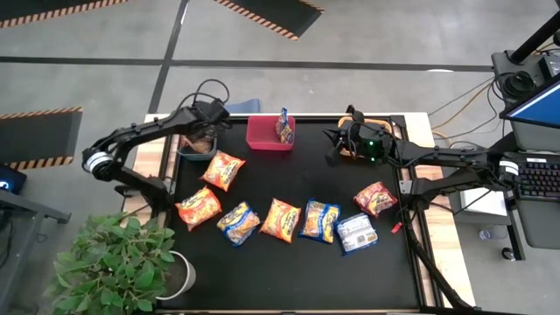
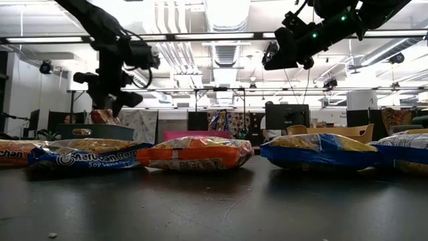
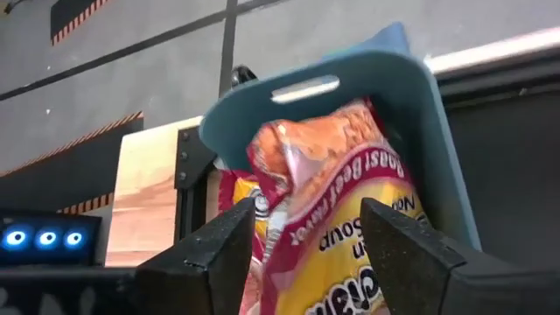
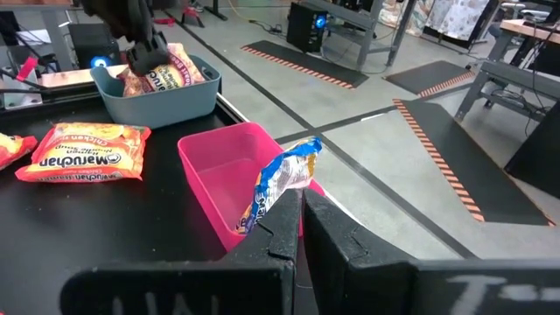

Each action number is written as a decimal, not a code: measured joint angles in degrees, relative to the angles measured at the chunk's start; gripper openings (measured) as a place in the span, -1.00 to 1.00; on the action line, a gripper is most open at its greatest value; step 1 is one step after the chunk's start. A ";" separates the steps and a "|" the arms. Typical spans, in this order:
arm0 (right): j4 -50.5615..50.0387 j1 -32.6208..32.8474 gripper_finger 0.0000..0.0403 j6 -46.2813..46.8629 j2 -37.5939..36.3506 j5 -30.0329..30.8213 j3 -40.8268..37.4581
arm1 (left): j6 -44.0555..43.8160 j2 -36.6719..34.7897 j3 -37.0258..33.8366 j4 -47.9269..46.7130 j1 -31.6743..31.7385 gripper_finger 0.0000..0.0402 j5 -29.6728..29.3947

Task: Sort Maruchan noodles
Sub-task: Put the red noodle pack into the gray bin, then put the orange noodle pack into the yellow bin

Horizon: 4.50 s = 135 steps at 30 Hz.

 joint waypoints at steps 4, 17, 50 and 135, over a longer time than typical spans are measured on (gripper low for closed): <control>0.02 -0.01 -0.96 -0.11 0.00 0.00 0.00 | 0.89 2.53 -0.03 1.73 0.05 -0.22 -0.26; 2.70 -0.02 -0.96 -2.46 -0.04 0.00 -0.02 | 3.97 8.79 0.09 5.68 -0.08 -0.91 -1.53; 3.89 -0.26 -0.96 -2.86 -0.04 0.00 -0.02 | 6.14 14.21 7.69 6.52 -1.23 -0.78 3.41; -5.66 18.91 -0.95 15.06 0.75 -17.86 -0.12 | 32.76 3.79 -11.01 53.76 -47.55 -0.63 46.16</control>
